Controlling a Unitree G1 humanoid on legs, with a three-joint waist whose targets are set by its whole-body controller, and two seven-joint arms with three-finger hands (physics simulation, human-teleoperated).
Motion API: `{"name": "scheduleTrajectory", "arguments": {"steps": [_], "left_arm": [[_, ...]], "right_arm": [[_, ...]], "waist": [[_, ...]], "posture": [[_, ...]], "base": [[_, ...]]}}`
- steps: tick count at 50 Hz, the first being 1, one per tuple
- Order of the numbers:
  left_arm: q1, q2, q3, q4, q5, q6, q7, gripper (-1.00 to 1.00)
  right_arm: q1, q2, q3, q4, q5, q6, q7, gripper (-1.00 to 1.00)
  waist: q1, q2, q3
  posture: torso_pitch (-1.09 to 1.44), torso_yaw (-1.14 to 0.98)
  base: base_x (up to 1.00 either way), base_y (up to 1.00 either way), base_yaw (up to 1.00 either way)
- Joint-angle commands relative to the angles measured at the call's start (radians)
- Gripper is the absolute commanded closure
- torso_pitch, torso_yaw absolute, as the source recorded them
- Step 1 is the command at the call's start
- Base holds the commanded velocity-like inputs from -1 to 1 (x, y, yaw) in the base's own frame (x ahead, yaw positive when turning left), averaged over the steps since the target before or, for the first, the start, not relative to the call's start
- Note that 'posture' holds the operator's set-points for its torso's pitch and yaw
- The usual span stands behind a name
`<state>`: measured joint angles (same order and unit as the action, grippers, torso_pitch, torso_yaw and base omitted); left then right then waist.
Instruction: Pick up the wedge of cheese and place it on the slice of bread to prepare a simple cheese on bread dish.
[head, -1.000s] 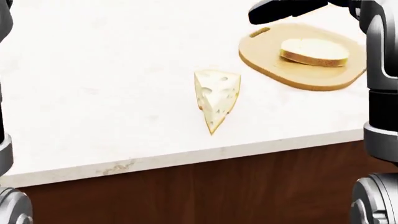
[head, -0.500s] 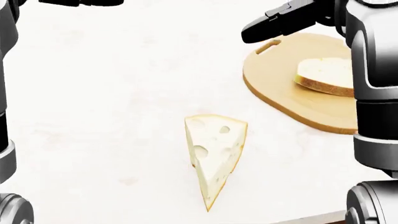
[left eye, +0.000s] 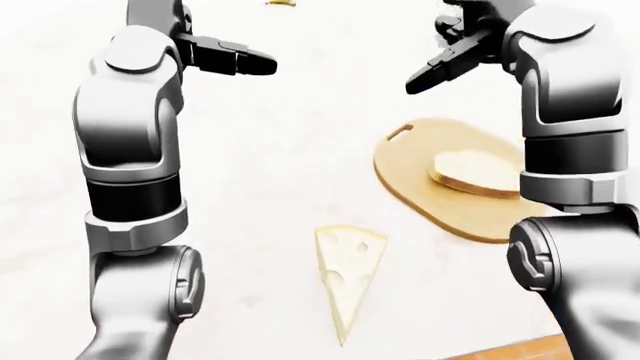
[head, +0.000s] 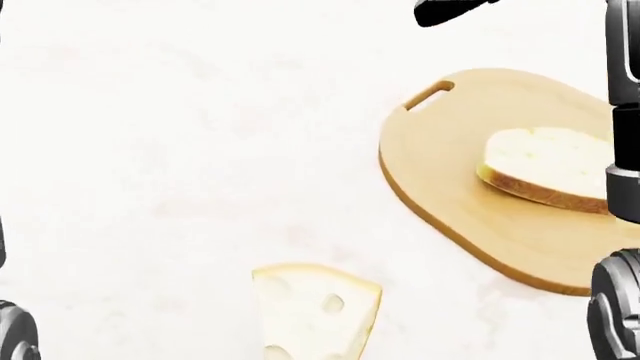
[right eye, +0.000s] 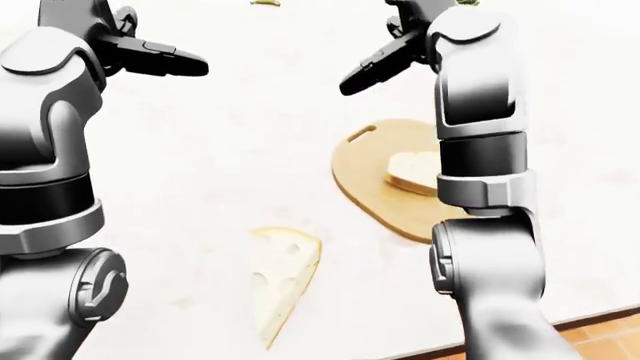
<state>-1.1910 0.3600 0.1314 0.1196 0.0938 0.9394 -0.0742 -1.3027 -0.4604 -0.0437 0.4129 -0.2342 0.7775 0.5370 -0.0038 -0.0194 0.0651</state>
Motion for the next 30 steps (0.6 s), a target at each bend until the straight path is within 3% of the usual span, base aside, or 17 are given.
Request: {"name": "scheduleTrajectory", "arguments": {"steps": [1,10,14,30], "left_arm": [[-0.037,0.011,0.000,-0.033,0.004,-0.031,-0.002,-1.00],[-0.032,0.027,-0.002,-0.043,0.022,-0.023,-0.024,-1.00],[-0.023,0.034,-0.007,0.014,0.042,-0.079,-0.028,-1.00],[-0.121,0.122,0.025,0.332,0.072,-0.281,-0.039,-1.00]], "right_arm": [[-0.057,-0.013,0.010,-0.028,-0.049,-0.034,0.112,-1.00],[-0.125,0.023,0.031,0.076,-0.244,-0.242,0.313,-1.00],[-0.155,0.039,0.030,0.090,-0.306,-0.322,0.394,-1.00],[-0.221,0.066,0.029,-0.046,-0.443,-0.378,0.721,-1.00]], "waist": [[-0.002,0.003,-0.039],[0.000,0.013,-0.025],[-0.001,0.023,-0.021],[-0.009,0.040,-0.023]], "posture": [[0.00,0.00],[0.00,0.00],[0.00,0.00],[0.00,0.00]], "base": [[0.00,0.00,0.00],[0.00,0.00,0.00],[0.00,0.00,0.00],[0.00,0.00,0.00]]}}
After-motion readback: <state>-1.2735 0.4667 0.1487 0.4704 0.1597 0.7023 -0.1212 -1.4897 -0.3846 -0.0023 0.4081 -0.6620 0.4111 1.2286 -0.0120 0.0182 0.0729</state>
